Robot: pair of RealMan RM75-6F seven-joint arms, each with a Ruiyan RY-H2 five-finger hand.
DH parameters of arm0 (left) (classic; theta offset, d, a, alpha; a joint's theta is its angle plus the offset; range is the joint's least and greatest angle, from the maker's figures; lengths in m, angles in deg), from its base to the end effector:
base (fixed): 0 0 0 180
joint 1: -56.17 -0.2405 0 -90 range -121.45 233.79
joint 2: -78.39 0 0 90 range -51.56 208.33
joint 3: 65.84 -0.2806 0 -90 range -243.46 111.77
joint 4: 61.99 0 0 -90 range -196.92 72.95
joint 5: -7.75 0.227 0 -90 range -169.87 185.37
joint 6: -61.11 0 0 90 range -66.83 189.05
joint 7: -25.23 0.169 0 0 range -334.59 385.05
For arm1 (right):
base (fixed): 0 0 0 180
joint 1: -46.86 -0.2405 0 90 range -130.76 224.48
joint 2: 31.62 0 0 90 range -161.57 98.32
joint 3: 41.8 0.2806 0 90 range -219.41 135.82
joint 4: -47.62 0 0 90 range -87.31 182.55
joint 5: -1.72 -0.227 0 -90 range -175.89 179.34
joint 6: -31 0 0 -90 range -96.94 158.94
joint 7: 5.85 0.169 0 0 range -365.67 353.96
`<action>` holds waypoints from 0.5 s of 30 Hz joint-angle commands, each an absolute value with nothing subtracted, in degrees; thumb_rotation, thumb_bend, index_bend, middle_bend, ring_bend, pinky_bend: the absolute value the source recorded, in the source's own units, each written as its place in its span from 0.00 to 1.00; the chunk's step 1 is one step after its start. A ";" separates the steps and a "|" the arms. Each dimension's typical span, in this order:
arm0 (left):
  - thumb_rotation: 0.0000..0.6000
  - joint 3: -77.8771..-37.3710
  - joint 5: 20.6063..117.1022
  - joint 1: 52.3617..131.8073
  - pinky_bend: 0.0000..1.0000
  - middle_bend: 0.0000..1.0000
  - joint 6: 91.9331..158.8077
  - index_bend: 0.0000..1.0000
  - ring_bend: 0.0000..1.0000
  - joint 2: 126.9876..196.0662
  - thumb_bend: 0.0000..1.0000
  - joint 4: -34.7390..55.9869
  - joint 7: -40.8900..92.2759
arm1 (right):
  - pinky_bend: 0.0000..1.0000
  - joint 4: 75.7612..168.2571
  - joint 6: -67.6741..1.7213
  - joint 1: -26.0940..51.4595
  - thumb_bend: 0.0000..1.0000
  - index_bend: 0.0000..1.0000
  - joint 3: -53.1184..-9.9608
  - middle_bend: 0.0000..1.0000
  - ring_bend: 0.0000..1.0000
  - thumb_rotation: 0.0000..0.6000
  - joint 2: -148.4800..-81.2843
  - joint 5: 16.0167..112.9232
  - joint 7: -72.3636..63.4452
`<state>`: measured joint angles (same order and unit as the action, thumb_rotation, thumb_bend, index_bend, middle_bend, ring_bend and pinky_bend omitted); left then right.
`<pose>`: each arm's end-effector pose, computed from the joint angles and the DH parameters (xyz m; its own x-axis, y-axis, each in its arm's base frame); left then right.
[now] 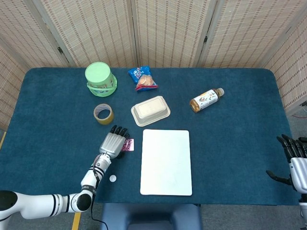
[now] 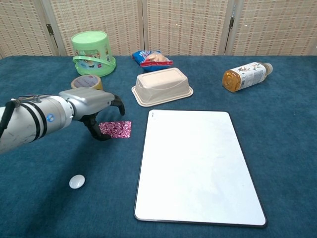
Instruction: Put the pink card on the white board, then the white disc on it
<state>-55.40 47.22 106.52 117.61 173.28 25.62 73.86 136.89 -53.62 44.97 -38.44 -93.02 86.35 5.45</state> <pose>-0.1282 0.3823 -0.0868 0.6403 0.3236 0.6966 0.7646 -0.3557 -0.5375 -0.3680 -0.1937 0.1798 0.3022 -0.0057 0.9532 -0.9509 0.0678 0.3019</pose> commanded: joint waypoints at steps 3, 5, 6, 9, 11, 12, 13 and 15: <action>1.00 -55.75 45.31 107.54 0.00 0.12 117.69 0.26 0.08 173.72 0.36 24.81 74.18 | 0.04 136.58 -53.40 44.93 0.15 0.08 -38.38 0.07 0.06 1.00 -93.10 86.18 5.75; 1.00 -55.98 44.71 107.89 0.00 0.12 117.67 0.26 0.08 173.80 0.36 24.67 74.27 | 0.04 136.40 -53.31 44.91 0.15 0.08 -38.38 0.07 0.06 1.00 -93.18 86.17 5.89; 1.00 -56.06 44.45 108.05 0.00 0.12 117.66 0.26 0.08 173.82 0.36 24.63 74.31 | 0.04 136.34 -53.27 44.89 0.15 0.08 -38.37 0.07 0.06 1.00 -93.23 86.17 5.94; 1.00 -56.30 43.62 108.57 0.00 0.12 117.65 0.27 0.08 173.87 0.36 24.67 74.45 | 0.04 136.12 -53.03 44.84 0.15 0.08 -38.37 0.07 0.06 1.00 -93.35 86.05 6.09; 1.00 -56.52 43.23 108.88 0.00 0.12 117.67 0.27 0.08 173.93 0.36 24.71 74.46 | 0.04 135.99 -52.92 44.84 0.15 0.08 -38.38 0.07 0.06 1.00 -93.43 85.98 6.18; 1.00 -56.63 43.14 109.03 0.00 0.12 117.71 0.27 0.08 173.98 0.36 24.62 74.53 | 0.04 135.96 -52.88 44.83 0.15 0.08 -38.38 0.07 0.06 1.00 -93.45 85.96 6.21; 1.00 -56.72 43.01 109.19 0.00 0.12 117.74 0.27 0.08 174.07 0.36 24.50 74.57 | 0.04 135.93 -52.86 44.83 0.15 0.08 -38.37 0.07 0.06 1.00 -93.47 85.94 6.23; 1.00 -56.82 42.51 109.50 0.00 0.12 117.69 0.27 0.08 174.30 0.36 24.20 74.51 | 0.04 135.87 -52.82 44.85 0.15 0.08 -38.37 0.07 0.06 1.00 -93.49 85.90 6.28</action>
